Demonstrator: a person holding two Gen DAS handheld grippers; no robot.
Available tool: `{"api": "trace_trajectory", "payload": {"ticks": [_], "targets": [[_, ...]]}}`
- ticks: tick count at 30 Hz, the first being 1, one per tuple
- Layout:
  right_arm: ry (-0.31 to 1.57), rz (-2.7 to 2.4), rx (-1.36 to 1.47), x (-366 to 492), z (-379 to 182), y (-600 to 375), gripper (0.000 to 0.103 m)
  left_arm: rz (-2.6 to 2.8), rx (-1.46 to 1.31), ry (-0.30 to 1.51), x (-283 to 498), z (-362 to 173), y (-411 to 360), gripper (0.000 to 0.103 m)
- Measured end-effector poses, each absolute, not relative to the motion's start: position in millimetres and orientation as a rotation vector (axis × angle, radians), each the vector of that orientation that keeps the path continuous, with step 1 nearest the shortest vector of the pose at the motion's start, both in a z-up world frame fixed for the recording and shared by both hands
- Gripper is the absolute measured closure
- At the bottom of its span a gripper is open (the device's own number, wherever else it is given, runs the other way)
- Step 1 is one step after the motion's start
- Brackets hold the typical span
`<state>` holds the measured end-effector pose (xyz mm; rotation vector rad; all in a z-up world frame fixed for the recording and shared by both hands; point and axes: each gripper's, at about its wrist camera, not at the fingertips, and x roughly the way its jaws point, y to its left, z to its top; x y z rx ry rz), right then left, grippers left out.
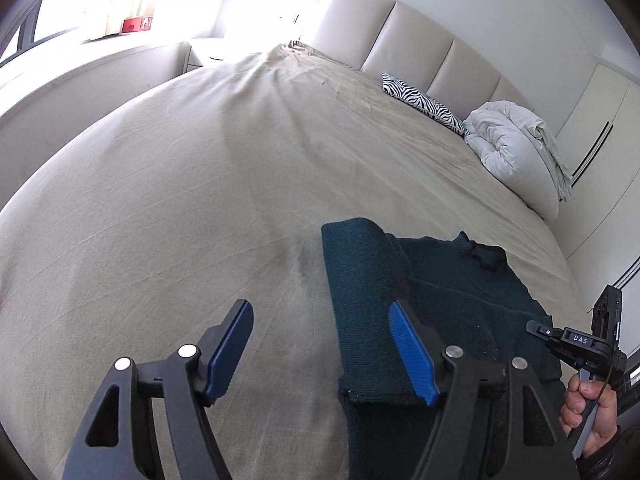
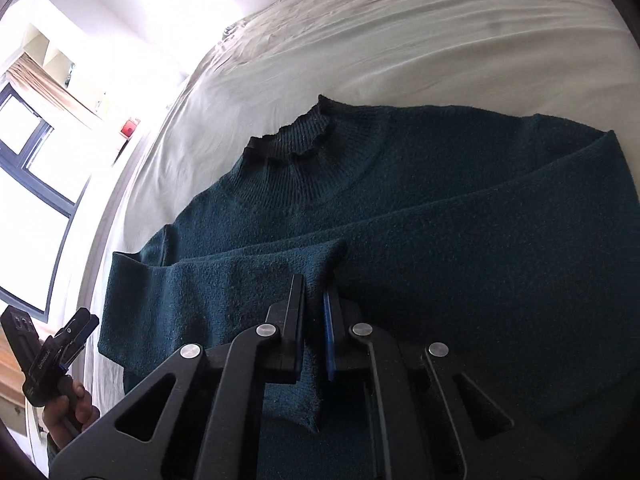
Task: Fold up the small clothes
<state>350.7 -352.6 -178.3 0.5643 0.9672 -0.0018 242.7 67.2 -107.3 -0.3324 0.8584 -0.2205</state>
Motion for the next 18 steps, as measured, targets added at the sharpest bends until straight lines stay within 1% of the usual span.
{"api": "trace_trajectory", "payload": {"ticks": [4,7,9,13,18], "targets": [[0.958,-0.012,0.579,348.1,-170.4,-377.8,0.096,-0.22,-0.341,0.898,262.3,-117.6,59.7,0.032],[0.958,-0.035,0.538,345.5,-168.8,-386.2,0.096,-0.209,-0.332,0.954,281.6,-130.0,53.6,0.032],[0.96,-0.036,0.546,343.6,-172.4,-391.8,0.096,-0.204,-0.354,0.973,291.6,-135.9,52.6,0.033],[0.97,-0.042,0.542,340.6,-184.0,-397.8,0.096,-0.2,-0.285,0.974,308.1,-136.7,38.4,0.033],[0.963,-0.038,0.539,338.9,-189.1,-399.3,0.096,-0.172,-0.244,0.974,326.5,-142.4,31.9,0.047]]}}
